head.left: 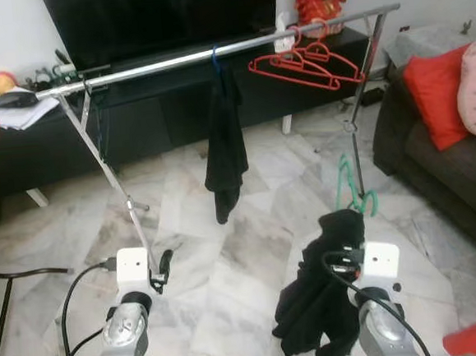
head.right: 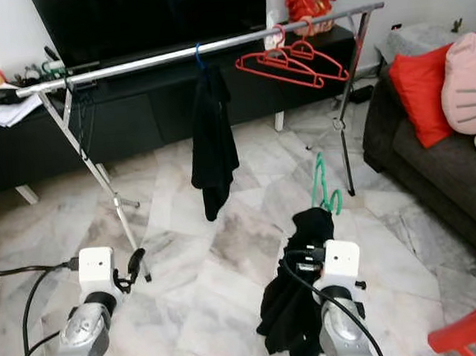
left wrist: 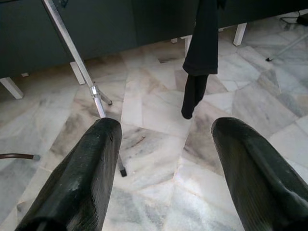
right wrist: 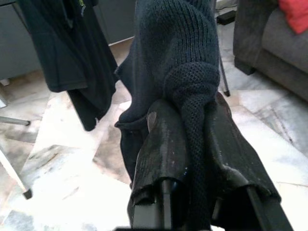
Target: Hang hanger
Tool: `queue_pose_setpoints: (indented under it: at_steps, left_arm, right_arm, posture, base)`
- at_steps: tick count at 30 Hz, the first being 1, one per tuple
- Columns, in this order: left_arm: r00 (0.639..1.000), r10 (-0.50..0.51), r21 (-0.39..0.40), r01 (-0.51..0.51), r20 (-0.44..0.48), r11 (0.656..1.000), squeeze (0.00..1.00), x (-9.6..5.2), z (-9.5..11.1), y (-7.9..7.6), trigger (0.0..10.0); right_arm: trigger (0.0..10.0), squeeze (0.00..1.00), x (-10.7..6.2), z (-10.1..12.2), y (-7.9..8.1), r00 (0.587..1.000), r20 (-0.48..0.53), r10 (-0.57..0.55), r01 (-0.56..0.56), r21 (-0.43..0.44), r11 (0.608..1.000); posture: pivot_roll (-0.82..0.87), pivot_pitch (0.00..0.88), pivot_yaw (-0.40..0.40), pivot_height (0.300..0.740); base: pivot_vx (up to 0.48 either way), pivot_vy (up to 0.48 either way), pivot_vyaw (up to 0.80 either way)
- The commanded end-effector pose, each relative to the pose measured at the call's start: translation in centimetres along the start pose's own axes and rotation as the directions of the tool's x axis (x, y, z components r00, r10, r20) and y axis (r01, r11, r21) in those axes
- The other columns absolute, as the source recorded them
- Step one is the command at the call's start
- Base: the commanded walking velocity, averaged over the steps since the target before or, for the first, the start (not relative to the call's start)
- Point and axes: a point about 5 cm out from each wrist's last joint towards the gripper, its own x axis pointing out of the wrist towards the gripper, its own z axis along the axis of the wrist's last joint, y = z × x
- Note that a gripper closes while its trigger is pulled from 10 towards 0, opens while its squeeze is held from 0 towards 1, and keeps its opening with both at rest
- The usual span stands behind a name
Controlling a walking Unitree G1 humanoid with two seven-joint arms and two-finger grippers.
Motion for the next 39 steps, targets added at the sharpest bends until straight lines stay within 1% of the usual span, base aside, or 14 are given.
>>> queue_pose_setpoints:
  at_steps: [1,18,29,39]
  left_arm:
    - [1.000,-0.008,0.011,0.008,0.015,1.000,0.00,0.12,0.53,0.06,10.0]
    - [0.999,-0.022,0.002,0.022,0.025,1.000,0.00,0.10,0.83,-0.11,10.0]
    - [0.999,-0.021,-0.003,0.021,0.027,1.000,0.00,0.18,1.03,0.06,10.0]
    - [1.000,-0.022,-0.004,0.022,0.022,1.000,0.00,0.17,0.98,0.12,10.0]
  right_arm:
    - [10.0,0.00,0.35,1.04,0.11,0.999,0.040,-0.003,0.003,0.001,1.000]
    - [10.0,0.00,0.69,1.56,-0.26,0.998,0.047,-0.029,0.029,0.011,1.000]
    - [10.0,0.00,0.93,1.80,-0.43,0.998,0.050,-0.040,0.040,0.010,0.999]
    - [10.0,0.00,0.83,1.75,-0.70,0.998,0.047,-0.050,0.049,0.014,0.999]
  posture:
    - [-0.10,0.000,0.038,0.740]
    - [-0.10,0.000,0.040,0.740]
    - [-0.09,0.000,0.042,0.740]
    - [-0.09,0.000,0.040,0.740]
  base:
    - [0.000,0.000,0.00]
    - [0.000,0.000,0.00]
    - [0.000,0.000,0.00]
    - [-0.120,0.000,0.00]
